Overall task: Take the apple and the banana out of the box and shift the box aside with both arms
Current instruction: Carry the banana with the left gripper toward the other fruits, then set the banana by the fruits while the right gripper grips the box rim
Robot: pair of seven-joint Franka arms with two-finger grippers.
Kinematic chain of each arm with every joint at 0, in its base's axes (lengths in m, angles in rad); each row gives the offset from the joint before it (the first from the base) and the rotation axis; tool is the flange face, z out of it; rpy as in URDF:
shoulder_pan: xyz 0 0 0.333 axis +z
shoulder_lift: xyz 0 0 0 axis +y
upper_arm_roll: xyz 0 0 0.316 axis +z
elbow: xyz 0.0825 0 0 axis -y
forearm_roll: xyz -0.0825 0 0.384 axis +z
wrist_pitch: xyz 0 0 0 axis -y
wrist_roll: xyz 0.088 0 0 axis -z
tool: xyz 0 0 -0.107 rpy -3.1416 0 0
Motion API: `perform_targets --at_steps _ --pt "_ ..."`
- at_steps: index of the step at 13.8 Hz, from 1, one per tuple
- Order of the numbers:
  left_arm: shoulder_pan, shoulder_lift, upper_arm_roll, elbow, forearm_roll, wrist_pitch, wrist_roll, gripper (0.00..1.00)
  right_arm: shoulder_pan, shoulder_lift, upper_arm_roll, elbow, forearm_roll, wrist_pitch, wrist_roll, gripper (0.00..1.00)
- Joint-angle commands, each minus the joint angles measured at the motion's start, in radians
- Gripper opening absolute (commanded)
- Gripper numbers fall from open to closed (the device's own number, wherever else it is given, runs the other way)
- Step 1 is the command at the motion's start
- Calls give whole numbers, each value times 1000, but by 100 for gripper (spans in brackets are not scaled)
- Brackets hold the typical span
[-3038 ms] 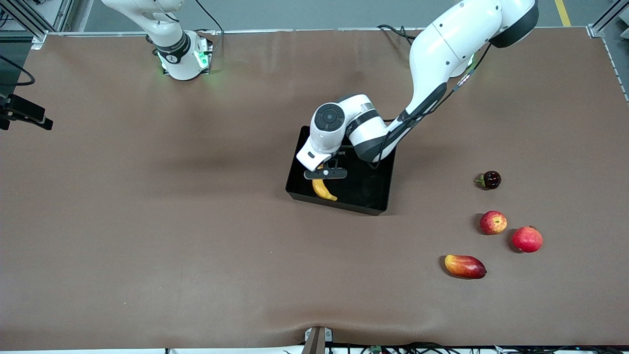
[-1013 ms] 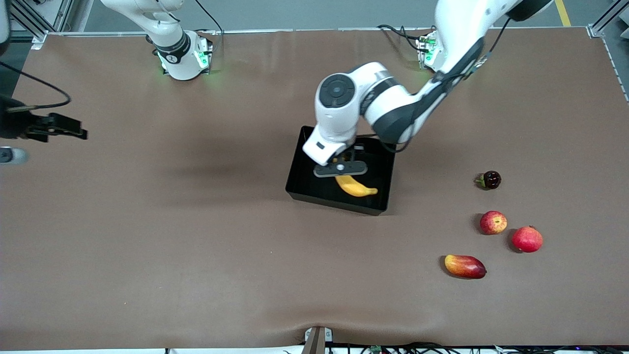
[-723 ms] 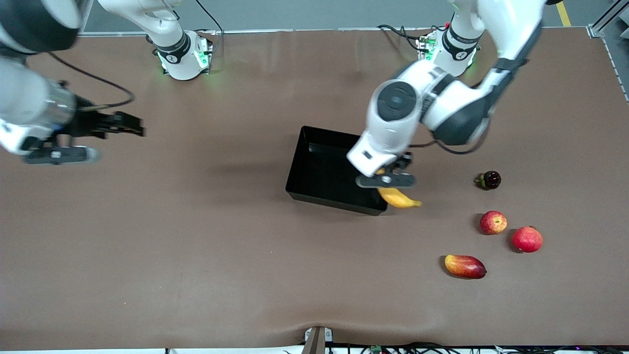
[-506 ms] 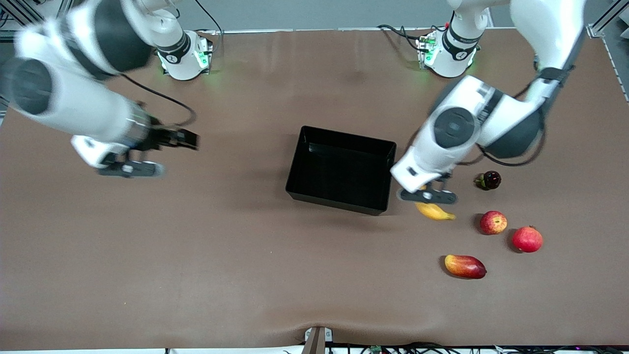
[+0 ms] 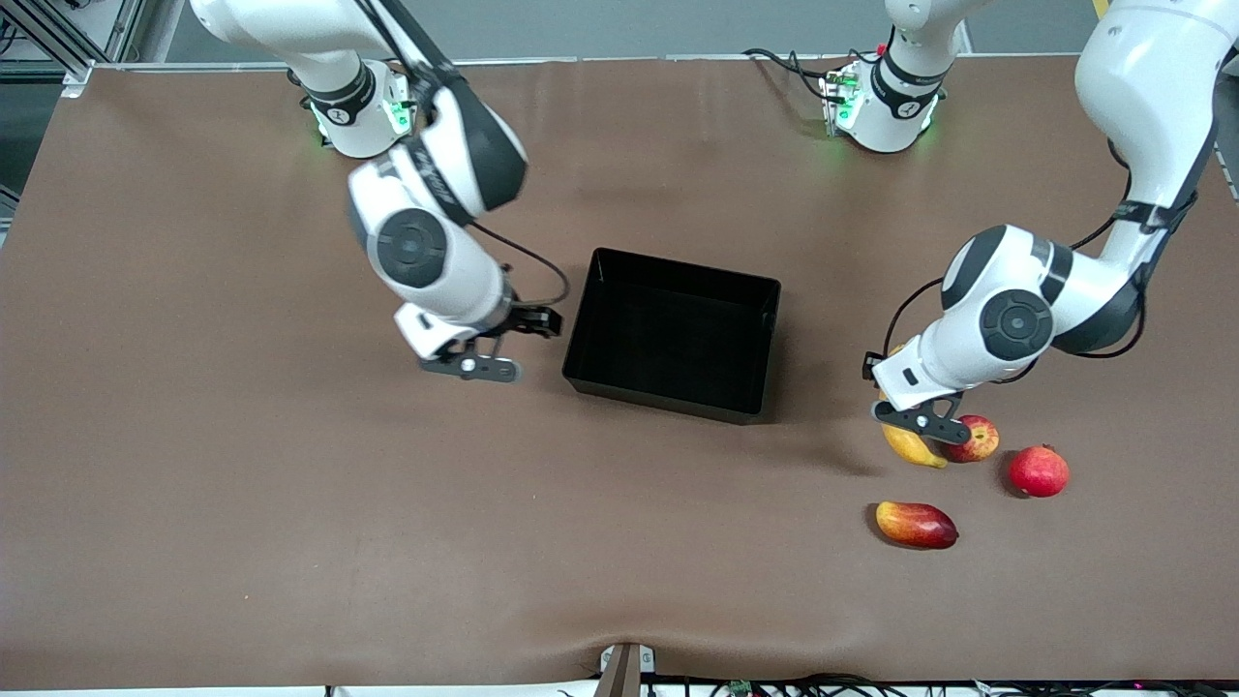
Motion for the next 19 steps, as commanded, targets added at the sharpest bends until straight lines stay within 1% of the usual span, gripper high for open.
perform_targets --at_steps 1,2,4,5,6,7,9,12,13,14,15,16,18,19 --pt "35 5 -15 -66 53 67 94 0 53 55 -13 -37 58 102 33 100" --pt "56 22 -15 -75 66 90 146 0 72 64 -13 -65 84 156 31 100" --pt "92 47 -15 -112 97 165 183 0 110 75 -13 -120 87 251 28 100" --pt "104 60 -15 -127 131 196 183 0 115 86 -13 -131 89 261 25 90" --pt "116 79 -13 -135 164 211 183 0 116 87 -13 -130 87 252 19 41" --pt "127 93 -13 -137 189 220 183 0 116 87 -13 -130 87 248 28 1" --pt "138 109 -13 -147 238 245 183 0 118 87 -13 -131 89 232 31 0" --pt "147 137 -10 -146 252 262 166 0 118 87 -13 -130 89 232 31 0" --pt "147 139 -10 -144 254 262 165 15 118 87 -13 -130 89 232 31 0" --pt "147 137 -10 -143 254 262 165 33 118 87 -13 -130 89 232 31 0" --pt "147 136 -12 -141 254 265 163 71 118 86 -13 -127 89 232 31 0" --pt "146 134 -12 -140 254 268 163 100 115 86 -13 -123 89 230 33 0" --pt "144 122 -15 -127 254 271 166 100 90 69 -16 -107 90 190 17 0" --pt "145 108 -18 -115 254 270 168 100 66 54 -18 -78 90 128 14 0"
